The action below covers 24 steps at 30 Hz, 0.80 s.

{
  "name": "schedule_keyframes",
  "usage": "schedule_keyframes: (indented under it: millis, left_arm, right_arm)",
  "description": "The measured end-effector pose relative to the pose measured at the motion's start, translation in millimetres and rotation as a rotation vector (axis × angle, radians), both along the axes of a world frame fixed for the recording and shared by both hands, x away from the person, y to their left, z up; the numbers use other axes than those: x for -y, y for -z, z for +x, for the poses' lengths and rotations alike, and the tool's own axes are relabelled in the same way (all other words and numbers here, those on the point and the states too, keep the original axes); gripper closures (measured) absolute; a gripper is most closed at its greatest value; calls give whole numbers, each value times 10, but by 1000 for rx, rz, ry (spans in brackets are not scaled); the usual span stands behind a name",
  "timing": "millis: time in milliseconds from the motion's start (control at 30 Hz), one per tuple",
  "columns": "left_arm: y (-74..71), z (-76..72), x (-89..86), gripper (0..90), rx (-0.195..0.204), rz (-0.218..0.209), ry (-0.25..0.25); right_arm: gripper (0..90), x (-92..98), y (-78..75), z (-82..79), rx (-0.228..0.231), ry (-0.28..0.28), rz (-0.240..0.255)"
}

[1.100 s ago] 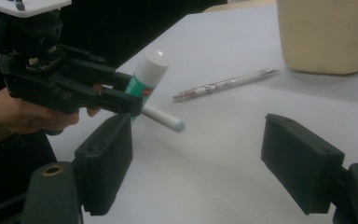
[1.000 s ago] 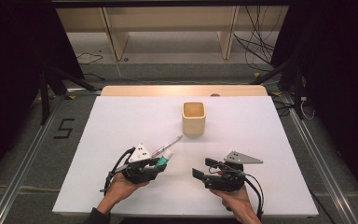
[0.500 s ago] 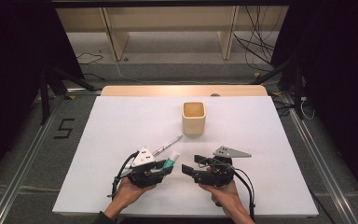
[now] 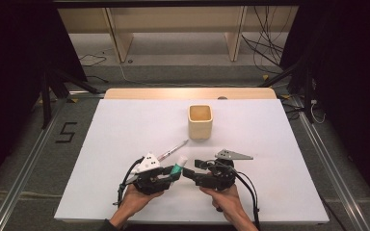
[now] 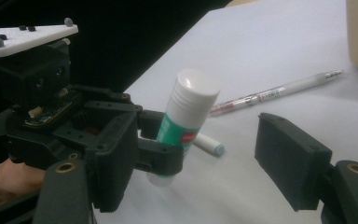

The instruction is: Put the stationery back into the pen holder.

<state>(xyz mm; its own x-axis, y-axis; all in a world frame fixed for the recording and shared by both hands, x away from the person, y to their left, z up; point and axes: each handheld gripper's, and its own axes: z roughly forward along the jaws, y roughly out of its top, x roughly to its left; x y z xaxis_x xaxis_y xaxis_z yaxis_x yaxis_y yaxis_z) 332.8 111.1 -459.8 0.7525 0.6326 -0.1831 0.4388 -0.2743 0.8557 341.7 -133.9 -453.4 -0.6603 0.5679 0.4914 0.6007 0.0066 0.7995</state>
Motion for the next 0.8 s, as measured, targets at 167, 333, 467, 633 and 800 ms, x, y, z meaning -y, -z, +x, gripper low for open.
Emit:
schedule_keyframes:
  millis: [167, 333, 467, 633, 800]
  left_arm:
    - [6, -13, 19, 652, 1, -4, 8]
    - [10, -31, 46, 652, 2, -10, 22]
    - [2, -50, 65, 652, 7, -17, 31]
    - [-4, -69, 84, 652, 11, -24, 39]
    - [-7, -87, 109, 652, 12, -18, 54]
  right_arm:
    - [334, -40, 22, 9, -21, -10, 10]
    - [369, -67, 44, 32, -36, -14, 26]
    - [402, -89, 45, 39, -38, -18, 31]
    - [454, -108, 50, 47, -49, -20, 43]
    - [502, -119, 63, 55, -55, -27, 43]
